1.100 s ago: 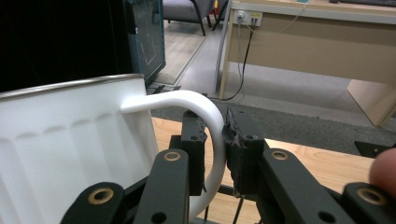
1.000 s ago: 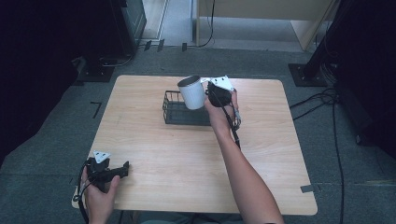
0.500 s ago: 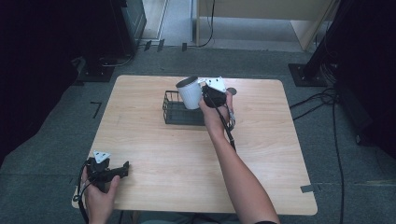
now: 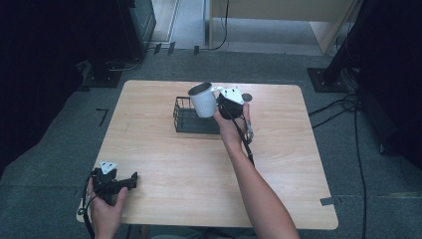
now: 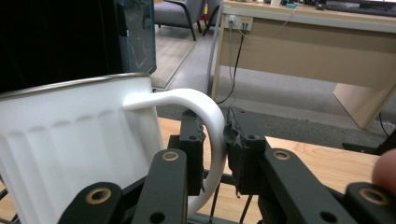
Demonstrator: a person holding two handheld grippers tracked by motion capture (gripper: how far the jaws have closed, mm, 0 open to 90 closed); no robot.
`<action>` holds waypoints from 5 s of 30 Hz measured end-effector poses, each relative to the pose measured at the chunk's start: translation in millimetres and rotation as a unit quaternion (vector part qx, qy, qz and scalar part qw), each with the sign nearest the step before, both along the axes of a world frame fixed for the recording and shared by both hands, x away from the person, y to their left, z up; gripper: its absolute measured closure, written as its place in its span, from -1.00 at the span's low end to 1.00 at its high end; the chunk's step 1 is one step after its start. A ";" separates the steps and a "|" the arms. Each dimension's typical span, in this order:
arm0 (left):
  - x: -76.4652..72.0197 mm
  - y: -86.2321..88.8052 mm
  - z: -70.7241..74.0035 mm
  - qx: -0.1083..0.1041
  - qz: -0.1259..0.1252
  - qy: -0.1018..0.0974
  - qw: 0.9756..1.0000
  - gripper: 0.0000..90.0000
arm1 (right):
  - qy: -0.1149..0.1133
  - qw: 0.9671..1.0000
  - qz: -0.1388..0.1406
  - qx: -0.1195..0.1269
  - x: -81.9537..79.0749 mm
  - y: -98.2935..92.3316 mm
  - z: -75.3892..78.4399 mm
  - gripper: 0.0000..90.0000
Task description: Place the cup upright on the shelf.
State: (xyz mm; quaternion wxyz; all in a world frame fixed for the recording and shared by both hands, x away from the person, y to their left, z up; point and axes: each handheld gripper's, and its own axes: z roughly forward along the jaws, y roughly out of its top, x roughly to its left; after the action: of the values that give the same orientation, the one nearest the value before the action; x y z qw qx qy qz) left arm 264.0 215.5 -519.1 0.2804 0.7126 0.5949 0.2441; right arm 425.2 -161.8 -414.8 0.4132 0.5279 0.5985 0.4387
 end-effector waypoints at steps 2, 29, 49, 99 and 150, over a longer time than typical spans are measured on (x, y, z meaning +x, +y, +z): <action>0.0 0.0 0.0 0.000 0.000 0.000 1.000 -1.00 | -0.003 1.000 0.007 0.001 -1.4 -0.6 -0.1 0.70; 0.0 0.0 0.1 0.000 0.000 0.000 1.000 -1.00 | 0.024 0.999 0.046 -0.004 -13.2 -15.4 -24.3 0.72; 0.0 0.0 0.1 0.000 0.000 0.000 1.000 -1.00 | 0.072 0.996 0.062 -0.002 -12.6 -21.0 -36.3 0.67; 0.6 -1.1 0.2 0.001 0.003 0.001 1.000 -1.00 | 0.121 0.990 0.070 0.037 -95.9 -119.7 -43.8 -0.99; 0.6 -1.3 0.0 0.001 0.003 0.001 1.000 -1.00 | 0.248 0.969 -0.015 0.009 -232.1 -240.7 -114.8 -1.00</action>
State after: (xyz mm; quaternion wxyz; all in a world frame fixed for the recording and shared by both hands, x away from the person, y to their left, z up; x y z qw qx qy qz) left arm 264.5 214.2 -519.0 0.2787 0.7110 0.5973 0.2451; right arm 193.1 -402.5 -529.6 0.2538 0.6324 0.6705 0.2934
